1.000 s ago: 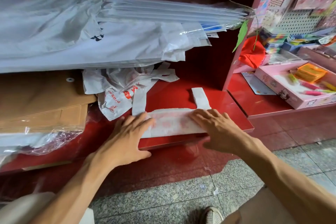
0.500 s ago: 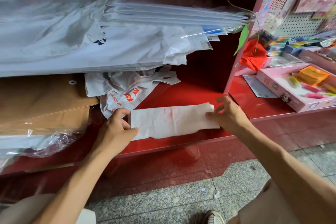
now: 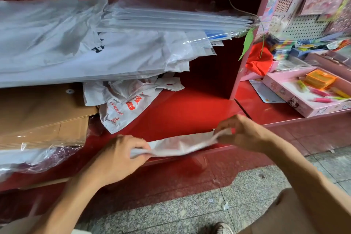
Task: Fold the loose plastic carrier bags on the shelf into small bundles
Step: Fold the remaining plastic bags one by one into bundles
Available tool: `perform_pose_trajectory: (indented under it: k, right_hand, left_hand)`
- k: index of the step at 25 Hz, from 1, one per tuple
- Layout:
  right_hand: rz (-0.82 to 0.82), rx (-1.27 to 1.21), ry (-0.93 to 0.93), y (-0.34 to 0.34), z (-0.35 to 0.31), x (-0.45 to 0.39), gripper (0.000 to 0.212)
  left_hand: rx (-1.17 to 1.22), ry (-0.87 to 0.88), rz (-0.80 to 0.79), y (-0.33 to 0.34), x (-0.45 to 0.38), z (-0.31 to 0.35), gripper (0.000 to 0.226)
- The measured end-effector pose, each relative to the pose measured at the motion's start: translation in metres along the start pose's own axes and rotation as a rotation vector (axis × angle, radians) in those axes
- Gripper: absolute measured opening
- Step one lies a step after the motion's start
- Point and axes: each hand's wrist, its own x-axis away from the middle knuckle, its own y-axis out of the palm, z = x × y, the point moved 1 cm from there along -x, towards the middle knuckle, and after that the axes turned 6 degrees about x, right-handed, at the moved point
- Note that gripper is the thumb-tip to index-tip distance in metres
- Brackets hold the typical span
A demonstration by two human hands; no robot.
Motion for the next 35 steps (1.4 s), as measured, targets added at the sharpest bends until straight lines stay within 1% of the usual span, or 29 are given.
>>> perform_pose_trajectory:
  k: [1, 2, 3, 4, 6, 7, 8, 9, 10, 11, 12, 13, 14, 15, 16, 17, 18, 19, 20, 22, 23, 25, 26, 28, 29, 31, 33, 34, 35]
  right_hand:
    - [0.062, -0.226, 0.035, -0.007, 0.000, -0.001, 0.006]
    - [0.147, -0.432, 0.068, -0.011, -0.002, -0.003, 0.006]
    - [0.247, -0.581, 0.102, -0.014, -0.003, -0.006, 0.013]
    - [0.340, -0.692, 0.123, -0.015, -0.005, -0.011, 0.020]
    - [0.504, -0.764, 0.214, -0.009, -0.003, -0.028, 0.025]
    - [0.567, -0.680, 0.271, -0.004, 0.000, -0.036, 0.026]
    - [0.627, -0.452, 0.318, 0.001, 0.000, -0.042, 0.029]
    - [0.688, -0.169, 0.318, 0.005, -0.005, -0.042, 0.032]
    - [0.715, 0.016, 0.223, 0.009, -0.013, -0.038, 0.033]
    - [0.664, 0.075, 0.074, 0.016, -0.024, -0.032, 0.034]
    - [0.517, 0.032, -0.071, 0.026, -0.037, -0.024, 0.036]
    - [0.323, -0.013, -0.186, 0.038, -0.050, -0.014, 0.043]
    - [0.126, 0.048, -0.244, 0.054, -0.061, -0.005, 0.053]
    - [0.002, 0.251, -0.267, 0.069, -0.065, 0.000, 0.063]
    - [-0.024, 0.451, -0.276, 0.082, -0.064, 0.003, 0.068]
    - [0.028, 0.566, -0.295, 0.090, -0.060, 0.003, 0.065]
    - [0.110, 0.580, -0.311, 0.093, -0.057, 0.002, 0.056]
    - [0.178, 0.514, -0.317, 0.092, -0.052, 0.000, 0.044]
    - [0.225, 0.420, -0.315, 0.088, -0.051, -0.002, 0.032]
    - [0.278, 0.176, -0.265, 0.082, -0.049, -0.005, 0.014]
    - [0.262, 0.034, -0.217, 0.081, -0.048, -0.007, 0.015]
    - [0.230, -0.214, -0.107, 0.078, -0.044, -0.013, 0.024]
    - [0.228, -0.319, -0.054, 0.076, -0.042, -0.015, 0.024]
    - [0.230, -0.439, 0.049, 0.074, -0.037, -0.019, 0.012]
    - [0.246, -0.415, 0.089, 0.073, -0.036, -0.021, 0.004]
    - [0.299, -0.205, 0.105, 0.074, -0.037, -0.020, 0.020]
    - [0.379, 0.128, 0.009, 0.078, -0.039, -0.017, 0.033]
    - [0.393, 0.250, -0.082, 0.079, -0.041, -0.015, 0.034]
    - [0.354, 0.318, -0.154, 0.081, -0.041, -0.013, 0.035]
  left_hand:
    - [0.092, -0.059, 0.020, -0.001, -0.002, 0.003, 0.010]
    - [0.230, -0.114, 0.030, -0.001, -0.002, 0.006, 0.024]
    - [0.416, -0.167, 0.040, 0.000, -0.003, 0.010, 0.029]
    - [0.589, -0.226, 0.066, 0.001, -0.004, 0.013, 0.025]
    - [0.831, -0.361, 0.098, 0.005, -0.006, 0.020, 0.006]
    - [0.904, -0.419, 0.116, 0.008, -0.007, 0.023, 0.014]
    - [0.965, -0.462, 0.139, 0.013, -0.008, 0.025, 0.020]
    - [1.002, -0.499, 0.169, 0.019, -0.010, 0.027, 0.026]
    - [1.032, -0.531, 0.193, 0.024, -0.011, 0.028, 0.031]
    - [1.045, -0.547, 0.198, 0.029, -0.012, 0.029, 0.036]
    - [1.025, -0.540, 0.193, 0.034, -0.012, 0.029, 0.040]
    - [0.941, -0.505, 0.179, 0.036, -0.010, 0.030, 0.044]
    - [0.761, -0.428, 0.150, 0.036, -0.009, 0.029, 0.048]
    - [0.484, -0.322, 0.103, 0.036, -0.008, 0.027, 0.055]
    - [0.188, -0.200, 0.050, 0.035, -0.007, 0.025, 0.062]
    - [-0.045, -0.093, 0.008, 0.036, -0.005, 0.023, 0.067]
    - [-0.180, -0.012, -0.011, 0.038, -0.004, 0.022, 0.066]
    - [-0.250, 0.043, -0.010, 0.041, -0.004, 0.020, 0.060]
    - [-0.267, 0.090, 0.029, 0.043, -0.004, 0.019, 0.051]
    - [-0.200, 0.117, 0.128, 0.044, -0.007, 0.015, 0.031]
    - [-0.123, 0.087, 0.151, 0.043, -0.009, 0.015, 0.027]
    - [0.120, -0.037, 0.156, 0.041, -0.011, 0.015, 0.029]
    - [0.231, -0.096, 0.150, 0.041, -0.012, 0.015, 0.027]
    - [0.327, -0.171, 0.140, 0.042, -0.014, 0.017, 0.029]
    - [0.335, -0.193, 0.152, 0.043, -0.014, 0.018, 0.026]
    - [0.316, -0.216, 0.201, 0.045, -0.015, 0.023, 0.024]
    - [0.197, -0.165, 0.255, 0.047, -0.013, 0.025, 0.044]
    - [0.120, -0.119, 0.255, 0.048, -0.012, 0.025, 0.051]
    - [0.058, -0.078, 0.221, 0.047, -0.012, 0.023, 0.053]
